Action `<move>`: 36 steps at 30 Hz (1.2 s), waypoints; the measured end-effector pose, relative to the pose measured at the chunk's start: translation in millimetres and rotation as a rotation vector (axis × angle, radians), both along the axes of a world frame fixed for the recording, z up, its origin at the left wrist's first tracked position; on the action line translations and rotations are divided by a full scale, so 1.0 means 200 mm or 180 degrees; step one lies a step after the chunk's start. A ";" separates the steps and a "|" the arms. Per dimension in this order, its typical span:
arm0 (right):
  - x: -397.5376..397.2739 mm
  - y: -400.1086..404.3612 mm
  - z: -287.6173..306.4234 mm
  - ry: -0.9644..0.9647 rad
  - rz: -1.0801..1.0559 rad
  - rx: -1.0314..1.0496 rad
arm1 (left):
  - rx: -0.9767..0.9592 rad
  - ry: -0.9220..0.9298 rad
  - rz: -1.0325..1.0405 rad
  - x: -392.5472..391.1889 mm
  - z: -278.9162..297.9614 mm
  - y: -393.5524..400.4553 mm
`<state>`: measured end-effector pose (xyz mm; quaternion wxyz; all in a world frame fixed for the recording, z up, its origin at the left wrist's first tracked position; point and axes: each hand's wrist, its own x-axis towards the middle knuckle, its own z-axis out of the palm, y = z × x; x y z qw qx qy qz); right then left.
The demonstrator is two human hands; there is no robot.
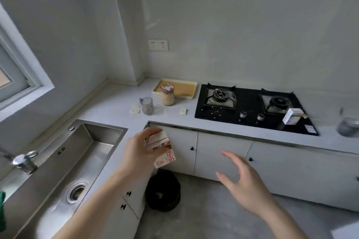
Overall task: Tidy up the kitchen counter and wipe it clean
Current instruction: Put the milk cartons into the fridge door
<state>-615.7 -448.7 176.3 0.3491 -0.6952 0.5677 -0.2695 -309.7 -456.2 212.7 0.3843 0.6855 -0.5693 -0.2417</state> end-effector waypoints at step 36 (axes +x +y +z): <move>-1.54 -1.47 -0.29 0.0011 -0.2361 0.0747 | 0.0698 -0.0700 -0.2896 -2.11 -0.56 -2.41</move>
